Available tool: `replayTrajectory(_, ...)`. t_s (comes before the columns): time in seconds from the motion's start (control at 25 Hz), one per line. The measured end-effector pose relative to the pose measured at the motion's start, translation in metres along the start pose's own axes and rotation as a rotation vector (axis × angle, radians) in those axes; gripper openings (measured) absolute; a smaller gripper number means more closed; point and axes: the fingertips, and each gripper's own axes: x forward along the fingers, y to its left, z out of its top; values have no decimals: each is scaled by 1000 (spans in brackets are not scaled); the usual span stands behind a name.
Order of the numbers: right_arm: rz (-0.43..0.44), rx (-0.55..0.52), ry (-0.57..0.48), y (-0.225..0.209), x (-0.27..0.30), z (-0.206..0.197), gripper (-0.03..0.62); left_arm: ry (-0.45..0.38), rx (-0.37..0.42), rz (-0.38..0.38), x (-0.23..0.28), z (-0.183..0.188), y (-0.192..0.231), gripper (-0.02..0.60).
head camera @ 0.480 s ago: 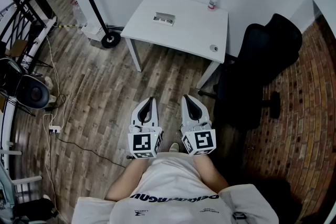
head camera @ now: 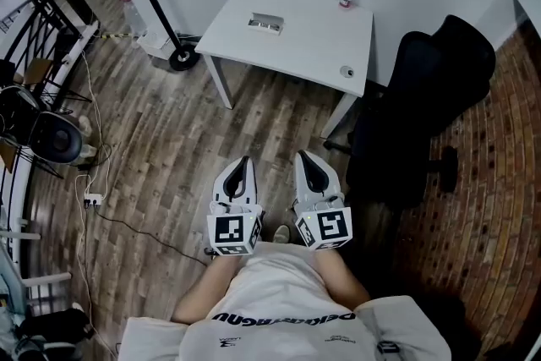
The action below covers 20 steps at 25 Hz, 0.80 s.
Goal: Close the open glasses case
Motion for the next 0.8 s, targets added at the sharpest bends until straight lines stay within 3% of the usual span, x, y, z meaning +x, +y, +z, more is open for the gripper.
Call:
replayTrajectory(0.24,6,26,4,-15,9,-9,2,24,19,5,9,-9,-8,-3)
replayTrajectory(0.48,15,27,11,-18,41,-17,2,14,7,19,35,-9,14,-3)
replayTrajectory(0.8,-10,2,-2,-44,129,-23,2,5,-31,-5,126,-6,69,-3)
